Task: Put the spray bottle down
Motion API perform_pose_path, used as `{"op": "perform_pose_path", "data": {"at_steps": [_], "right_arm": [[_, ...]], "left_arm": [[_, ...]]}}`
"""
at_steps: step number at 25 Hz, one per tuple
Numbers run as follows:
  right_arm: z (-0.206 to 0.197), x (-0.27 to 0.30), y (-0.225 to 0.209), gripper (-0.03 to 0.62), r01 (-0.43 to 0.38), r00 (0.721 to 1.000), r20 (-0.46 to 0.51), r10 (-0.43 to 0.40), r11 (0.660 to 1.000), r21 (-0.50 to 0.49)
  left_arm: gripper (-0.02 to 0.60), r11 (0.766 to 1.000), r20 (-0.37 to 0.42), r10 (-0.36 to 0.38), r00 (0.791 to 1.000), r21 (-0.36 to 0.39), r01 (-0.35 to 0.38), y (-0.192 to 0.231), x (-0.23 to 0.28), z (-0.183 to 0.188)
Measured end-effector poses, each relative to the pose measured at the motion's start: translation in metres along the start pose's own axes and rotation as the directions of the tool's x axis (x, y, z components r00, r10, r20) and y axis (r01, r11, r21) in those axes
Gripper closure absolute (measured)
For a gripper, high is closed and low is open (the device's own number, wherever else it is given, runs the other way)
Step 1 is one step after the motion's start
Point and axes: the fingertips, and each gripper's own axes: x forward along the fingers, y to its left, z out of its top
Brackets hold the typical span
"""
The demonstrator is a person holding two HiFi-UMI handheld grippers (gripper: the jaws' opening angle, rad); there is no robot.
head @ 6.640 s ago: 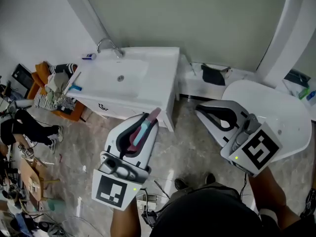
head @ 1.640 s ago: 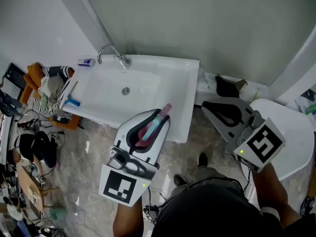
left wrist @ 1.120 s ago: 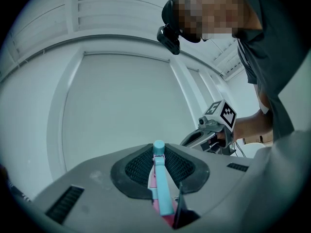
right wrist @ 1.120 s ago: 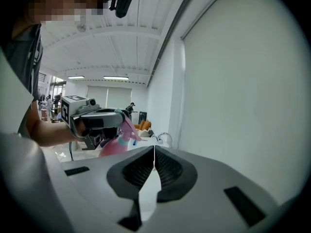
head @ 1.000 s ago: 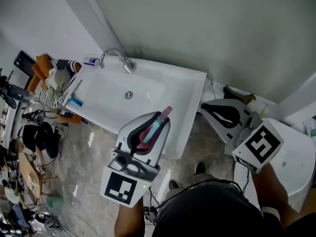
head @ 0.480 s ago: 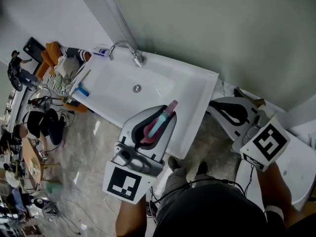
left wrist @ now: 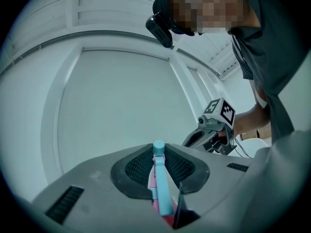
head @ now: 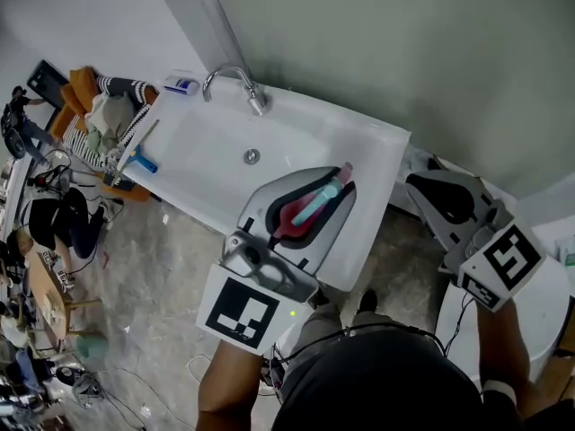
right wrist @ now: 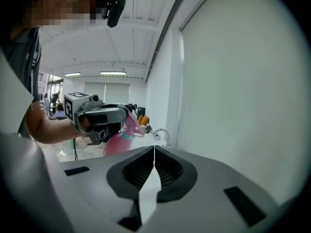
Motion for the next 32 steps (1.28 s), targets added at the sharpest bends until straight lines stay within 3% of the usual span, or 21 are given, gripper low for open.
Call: {"op": "perform_pose_path", "data": {"at_steps": [18,32], "right_arm": [[0.002,0.046,0.015,0.585,0.107,0.991,-0.079,-0.106,0.994,0.003],[-0.010,0.072,-0.028,0.585,0.077,0.995,-0.060,-0.074,0.996,0.045]], "left_arm": [[0.517,0.994,0.079,-0.106,0.991,-0.005,0.107,0.053,-0.013,-0.021],[0.517,0.994,0.044,-0.105,0.993,-0.030,0.106,0.071,0.032,-0.040]]}}
